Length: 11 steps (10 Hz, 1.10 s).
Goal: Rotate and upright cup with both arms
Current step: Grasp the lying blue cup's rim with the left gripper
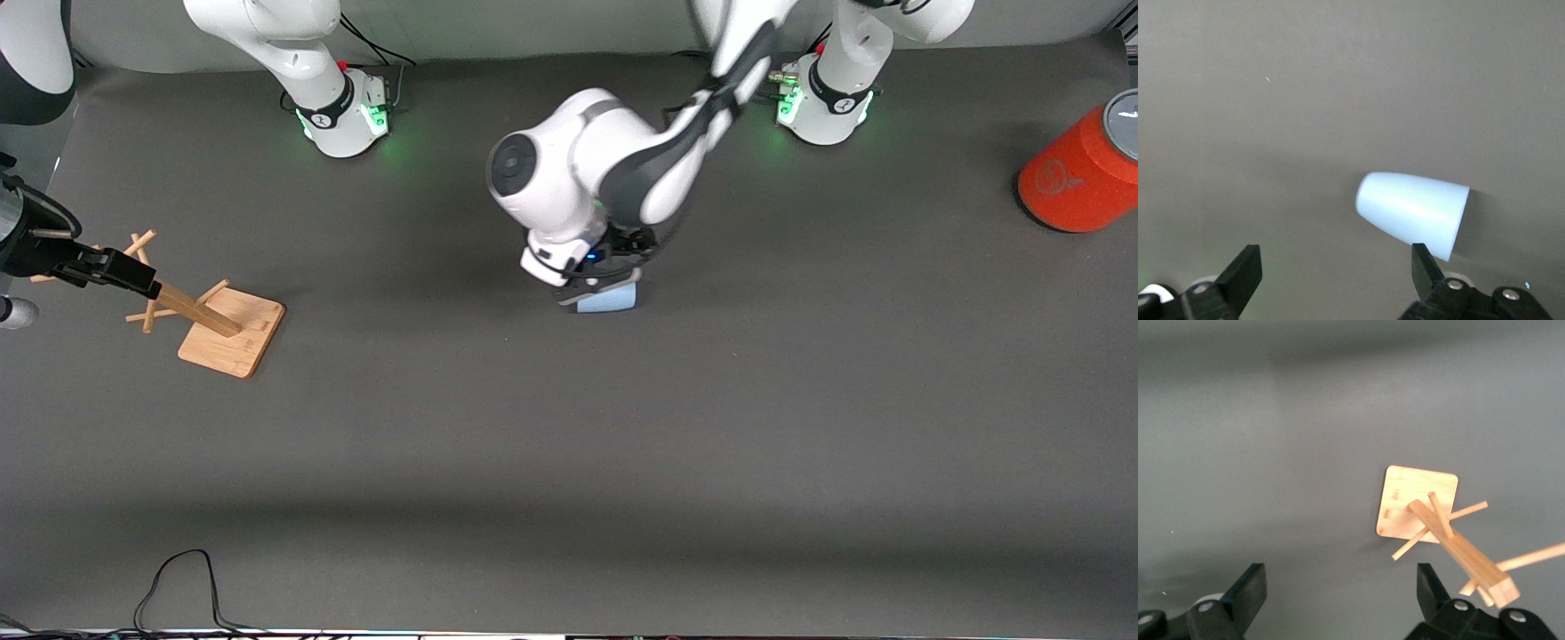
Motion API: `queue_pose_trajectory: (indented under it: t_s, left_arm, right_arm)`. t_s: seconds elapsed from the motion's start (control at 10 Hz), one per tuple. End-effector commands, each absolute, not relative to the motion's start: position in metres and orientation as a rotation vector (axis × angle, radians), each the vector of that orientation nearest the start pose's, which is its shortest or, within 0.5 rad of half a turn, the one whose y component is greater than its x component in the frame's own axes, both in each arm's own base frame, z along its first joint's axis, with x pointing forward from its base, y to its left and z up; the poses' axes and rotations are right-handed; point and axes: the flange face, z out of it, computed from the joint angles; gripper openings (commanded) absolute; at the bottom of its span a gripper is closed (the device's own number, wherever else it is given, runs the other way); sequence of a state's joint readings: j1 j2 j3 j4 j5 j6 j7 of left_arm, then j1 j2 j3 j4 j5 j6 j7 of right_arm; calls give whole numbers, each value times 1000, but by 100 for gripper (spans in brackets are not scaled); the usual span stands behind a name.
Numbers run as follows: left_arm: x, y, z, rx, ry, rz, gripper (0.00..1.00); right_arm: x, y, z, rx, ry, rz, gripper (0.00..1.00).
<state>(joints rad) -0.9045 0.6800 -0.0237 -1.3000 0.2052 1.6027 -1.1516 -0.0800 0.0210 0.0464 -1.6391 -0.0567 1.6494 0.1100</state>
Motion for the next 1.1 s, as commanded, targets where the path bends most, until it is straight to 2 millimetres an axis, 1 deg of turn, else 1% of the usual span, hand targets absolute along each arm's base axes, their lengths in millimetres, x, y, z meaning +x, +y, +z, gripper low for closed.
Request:
queue_pose_trajectory:
  t_s: [0.0, 0.2, 0.3, 0.4, 0.5, 0.6, 0.8, 0.9, 1.0]
  left_arm:
    - [416, -564, 285, -2640, -247, -36, 100]
    - [386, -585, 255, -2611, -172, -47, 100]
    - [378, -594, 248, -2618, -178, -81, 100]
    - [377, -601, 243, -2632, -175, -121, 100]
    - [382, -604, 231, -2629, -191, -164, 100]
    - [385, -604, 225, -2620, -195, -181, 100]
    - [391, -601, 222, -2606, -194, -207, 100]
    - [394, -599, 222, -2597, -193, -222, 97]
    - [396, -597, 222, -2580, -189, -240, 90]
  right_arm:
    - [554, -25, 595, -3181, 126, -32, 100]
    - [556, -26, 595, -3183, 19, -39, 100]
    - [556, -24, 595, -3183, 11, -39, 100]
    - [555, -23, 596, -3171, 13, -42, 100]
    - [555, -22, 597, -3148, 14, -45, 100]
    - [555, -21, 597, -3146, 14, -43, 100]
    - [555, -19, 598, -3146, 7, -46, 100]
    - [555, -20, 595, -3146, 12, -31, 100]
    - [556, -22, 599, -3148, 14, -43, 100]
